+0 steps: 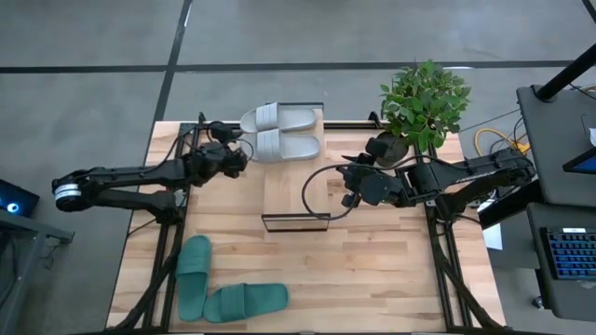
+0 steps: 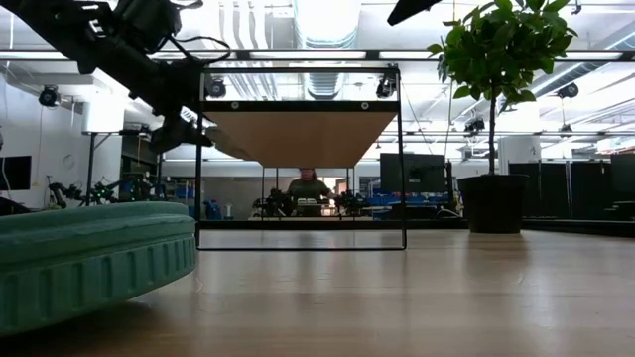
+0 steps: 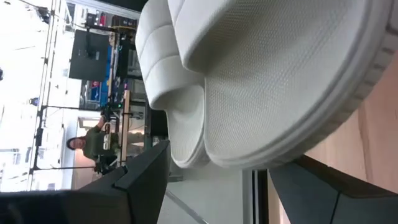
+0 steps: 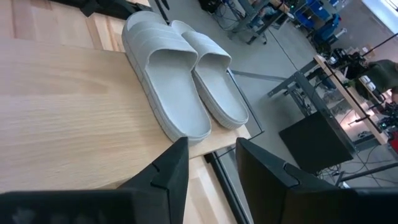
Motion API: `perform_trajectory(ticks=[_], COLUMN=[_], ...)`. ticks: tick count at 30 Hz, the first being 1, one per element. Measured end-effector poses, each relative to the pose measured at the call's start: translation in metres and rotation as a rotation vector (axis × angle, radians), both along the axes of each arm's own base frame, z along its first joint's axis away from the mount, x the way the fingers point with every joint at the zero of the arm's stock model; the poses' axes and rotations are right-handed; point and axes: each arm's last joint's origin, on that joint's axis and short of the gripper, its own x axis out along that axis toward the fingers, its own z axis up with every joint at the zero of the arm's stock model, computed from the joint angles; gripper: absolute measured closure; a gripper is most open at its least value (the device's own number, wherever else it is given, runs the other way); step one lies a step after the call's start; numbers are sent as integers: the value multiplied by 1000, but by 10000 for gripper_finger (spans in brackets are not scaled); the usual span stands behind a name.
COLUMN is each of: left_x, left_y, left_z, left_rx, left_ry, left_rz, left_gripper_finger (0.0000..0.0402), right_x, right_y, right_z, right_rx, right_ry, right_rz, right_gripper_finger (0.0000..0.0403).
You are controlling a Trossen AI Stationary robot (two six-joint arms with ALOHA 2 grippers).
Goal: Pick and place slides into the shelf
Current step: Put the gray slide on the shelf
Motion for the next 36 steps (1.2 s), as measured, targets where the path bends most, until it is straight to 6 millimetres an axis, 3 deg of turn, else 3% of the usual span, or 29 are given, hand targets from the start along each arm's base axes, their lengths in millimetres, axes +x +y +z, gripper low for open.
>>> perform_trajectory(ticks=[6, 14, 19, 22, 28, 36], left_x=[-3, -11, -11, -11, -18, -32], left_y=[0, -1, -4, -6, -17, -28], left_z=[3, 8, 20, 28, 44, 54], left_rx=[25, 137, 164, 147, 33, -88], left_ry=[-8, 13, -116, -217, -422, -613], left_rz=[55, 323, 335, 266, -106, -300], left_gripper_finger=[154, 154, 155, 155, 163, 262], right_x=[0, 0, 1, 2, 6, 20], right_y=[0, 0, 0, 0, -6, -23], right_z=[0, 0, -1, -4, -18, -42], right_rx=[0, 1, 6, 48, 117, 70], right_ry=[0, -1, -7, 8, 49, 15], right_rz=[0, -1, 2, 44, 97, 77], right_gripper_finger=[280, 280, 280, 280, 280, 296])
